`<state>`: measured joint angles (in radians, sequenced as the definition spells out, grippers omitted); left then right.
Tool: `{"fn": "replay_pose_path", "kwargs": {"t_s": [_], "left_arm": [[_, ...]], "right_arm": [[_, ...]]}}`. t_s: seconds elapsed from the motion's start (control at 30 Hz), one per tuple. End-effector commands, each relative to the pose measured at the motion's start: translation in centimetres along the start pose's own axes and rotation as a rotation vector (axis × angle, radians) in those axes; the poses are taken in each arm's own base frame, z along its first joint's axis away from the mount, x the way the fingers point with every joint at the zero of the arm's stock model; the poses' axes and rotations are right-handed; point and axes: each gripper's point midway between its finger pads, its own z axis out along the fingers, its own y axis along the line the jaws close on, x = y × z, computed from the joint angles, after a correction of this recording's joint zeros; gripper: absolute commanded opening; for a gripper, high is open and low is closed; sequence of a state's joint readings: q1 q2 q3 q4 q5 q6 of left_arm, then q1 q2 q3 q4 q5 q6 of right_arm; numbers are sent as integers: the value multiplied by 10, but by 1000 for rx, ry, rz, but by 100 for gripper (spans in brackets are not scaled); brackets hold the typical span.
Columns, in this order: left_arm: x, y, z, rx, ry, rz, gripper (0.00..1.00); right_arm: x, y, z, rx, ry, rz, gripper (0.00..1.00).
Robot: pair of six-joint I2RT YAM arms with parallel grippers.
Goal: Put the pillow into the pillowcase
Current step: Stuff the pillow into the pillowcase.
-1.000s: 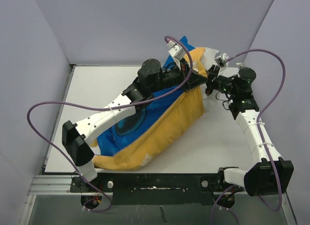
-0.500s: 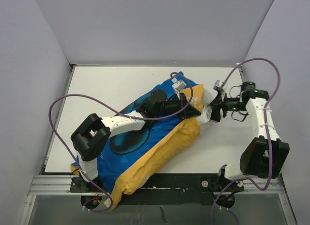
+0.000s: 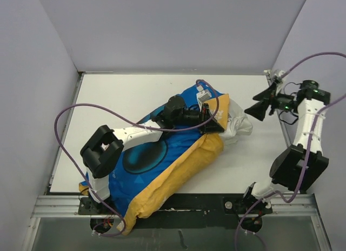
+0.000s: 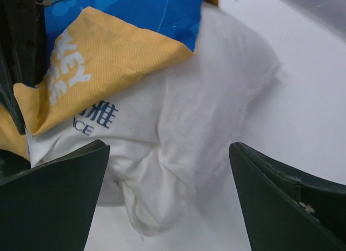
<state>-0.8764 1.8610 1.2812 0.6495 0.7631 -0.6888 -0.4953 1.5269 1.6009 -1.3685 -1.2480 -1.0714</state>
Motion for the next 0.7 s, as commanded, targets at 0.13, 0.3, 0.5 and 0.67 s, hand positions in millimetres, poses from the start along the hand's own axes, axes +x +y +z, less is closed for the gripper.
{"fn": "replay_pose_path", "kwargs": {"t_s": [0.13,0.3,0.5,0.67], "left_arm": [[-16,-21,8,57,51,102,0],[-80,-12,5,0,11,173,0],[-186,-22,27,-23,-110,349,0],[-228,-26,46,-47,-201,425,0]], "right_arm": [[47,33,113,-187,122,191,91],[63,58,122,-215,122,188,19],[43,82,105,-162,-5,170,0],[17,70,74,-33,-177,179,0]]}}
